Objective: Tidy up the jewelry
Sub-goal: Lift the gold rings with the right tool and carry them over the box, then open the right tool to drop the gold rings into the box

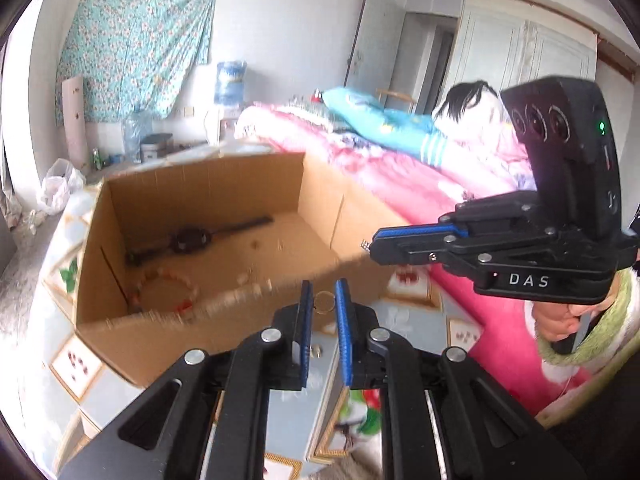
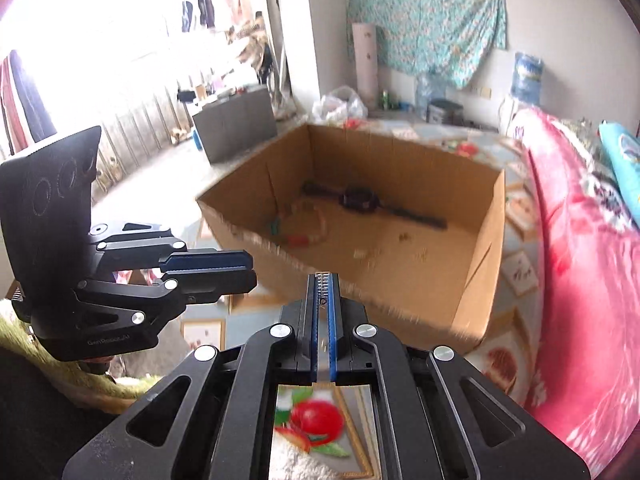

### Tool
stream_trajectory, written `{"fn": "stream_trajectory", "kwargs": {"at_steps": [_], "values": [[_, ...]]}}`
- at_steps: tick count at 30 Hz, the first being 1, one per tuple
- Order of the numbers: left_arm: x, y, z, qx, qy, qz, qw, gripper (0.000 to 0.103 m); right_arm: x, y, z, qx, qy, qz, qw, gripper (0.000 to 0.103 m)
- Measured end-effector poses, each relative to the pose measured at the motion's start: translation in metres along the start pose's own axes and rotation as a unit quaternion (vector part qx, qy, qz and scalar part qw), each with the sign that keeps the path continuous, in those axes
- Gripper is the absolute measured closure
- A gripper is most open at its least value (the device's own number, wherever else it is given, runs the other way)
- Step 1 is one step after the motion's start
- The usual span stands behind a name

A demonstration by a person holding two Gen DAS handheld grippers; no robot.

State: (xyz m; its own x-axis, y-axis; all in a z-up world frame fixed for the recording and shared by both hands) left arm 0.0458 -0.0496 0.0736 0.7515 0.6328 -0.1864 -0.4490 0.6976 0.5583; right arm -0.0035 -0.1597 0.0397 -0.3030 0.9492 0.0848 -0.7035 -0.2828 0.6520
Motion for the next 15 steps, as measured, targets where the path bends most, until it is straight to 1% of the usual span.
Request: {"fn": "stream_trajectory", "kwargs": {"at_steps": [2, 4, 7, 10, 13, 15], "values": [[0.006, -0.006, 0.013, -0.002, 0.000, 0.009, 1.0000, 0.092, -0.009, -0.003, 0.010, -0.003, -0.006, -0.004, 1.000, 0.101], [0.015, -0.022, 0.022, 0.014, 0.004, 0.025, 0.9996, 0.092, -0.019, -0.019, 0.016, 0.010, -0.013, -0.008, 1.000, 0.101], [0.032, -0.053, 0.028, 0.059, 0.028, 0.042, 0.9970, 0.092, -0.030, -0.043, 0.023, 0.044, -0.029, -0.007, 0.999, 0.101], [0.050, -0.076, 0.031, 0.099, 0.053, 0.058, 0.9919, 0.092, -0.038, -0.060, 0.027, 0.072, -0.040, -0.008, 0.997, 0.101], [0.061, -0.094, 0.030, 0.125, 0.073, 0.063, 0.9875, 0.092, -0.043, -0.078, 0.027, 0.094, -0.045, -0.007, 0.995, 0.101], [0.066, -0.101, 0.029, 0.134, 0.081, 0.071, 0.9851, 0.091, -0.045, -0.081, 0.027, 0.105, -0.048, -0.005, 0.993, 0.100]]}}
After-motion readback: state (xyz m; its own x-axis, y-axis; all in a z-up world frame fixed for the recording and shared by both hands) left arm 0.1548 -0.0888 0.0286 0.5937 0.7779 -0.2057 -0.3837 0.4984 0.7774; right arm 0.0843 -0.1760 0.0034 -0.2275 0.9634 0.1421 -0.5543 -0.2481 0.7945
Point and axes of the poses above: each gripper's, at about its wrist camera, not at the fingertips, and y roughly against the way its jaws point, x to its left, z to its top, the point moved 5 cm from there along -y, roughly the way its jaws point
